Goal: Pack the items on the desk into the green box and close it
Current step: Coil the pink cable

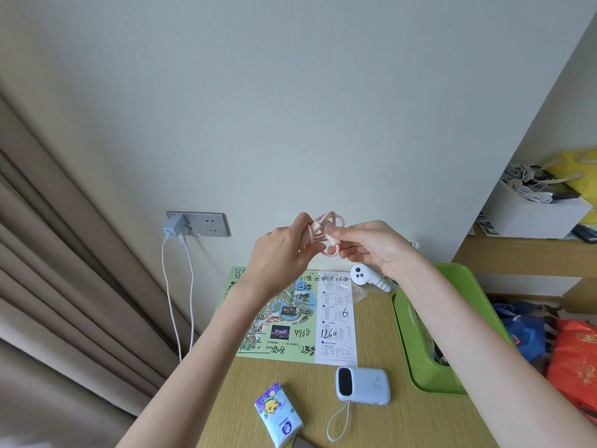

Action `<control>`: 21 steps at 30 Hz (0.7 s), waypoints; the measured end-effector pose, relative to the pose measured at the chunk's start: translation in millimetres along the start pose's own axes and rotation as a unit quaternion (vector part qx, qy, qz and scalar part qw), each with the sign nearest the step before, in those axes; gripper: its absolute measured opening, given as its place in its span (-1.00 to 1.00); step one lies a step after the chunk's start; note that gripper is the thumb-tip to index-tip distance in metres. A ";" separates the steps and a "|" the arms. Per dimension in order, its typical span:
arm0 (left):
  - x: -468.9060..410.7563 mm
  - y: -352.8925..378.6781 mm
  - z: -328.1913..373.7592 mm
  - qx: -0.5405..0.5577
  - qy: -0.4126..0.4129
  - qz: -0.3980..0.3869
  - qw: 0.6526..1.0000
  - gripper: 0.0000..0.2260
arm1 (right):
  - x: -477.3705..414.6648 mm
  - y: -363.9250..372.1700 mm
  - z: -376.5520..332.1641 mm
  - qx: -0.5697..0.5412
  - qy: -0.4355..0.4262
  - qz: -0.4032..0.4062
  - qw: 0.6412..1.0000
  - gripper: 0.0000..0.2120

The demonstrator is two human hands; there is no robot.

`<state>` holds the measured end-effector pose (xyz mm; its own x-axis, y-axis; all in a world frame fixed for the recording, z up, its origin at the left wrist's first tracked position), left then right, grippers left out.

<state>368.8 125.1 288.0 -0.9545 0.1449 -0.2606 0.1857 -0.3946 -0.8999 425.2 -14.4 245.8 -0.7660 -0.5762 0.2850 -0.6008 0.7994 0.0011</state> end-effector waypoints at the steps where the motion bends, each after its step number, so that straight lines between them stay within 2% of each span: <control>1: 0.0 1.3 1.6 -0.009 0.004 -0.002 1.000 -0.70 | 0.2 0.0 -0.3 0.003 -0.004 0.004 1.000 -0.73; 10: 2.2 16.6 0.0 0.018 0.004 -0.042 0.999 -0.61 | 6.1 -8.0 -0.4 -0.109 -0.054 0.078 0.990 -0.81; 15: 1.7 16.1 5.9 -0.020 -0.014 -0.019 1.000 -0.49 | 9.5 -1.9 0.7 -0.178 -0.090 0.121 0.972 -0.78; 18: 0.9 12.0 7.4 -0.036 -0.036 0.008 0.999 -0.54 | 11.4 -1.3 -1.1 -0.171 -0.120 0.145 0.967 -0.83; 21: 0.1 9.3 8.0 -0.027 -0.044 0.026 0.998 -0.64 | 14.4 -4.7 -4.5 -0.106 -0.126 0.151 0.975 -0.86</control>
<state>368.5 114.2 282.4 -0.9599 0.0446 -0.2769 0.2448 -0.3489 -0.9046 418.0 -25.7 254.2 -0.9482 -0.3121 0.0589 -0.2997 0.9406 0.1598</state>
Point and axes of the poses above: each hand's wrist, its own x-axis away from the middle knuckle, its own y-axis out of the palm, z = x × y, the point moved 9 cm from there along -x, towards the middle knuckle, and after that the axes turned 14 degrees about -z, right-handed, at the moved point
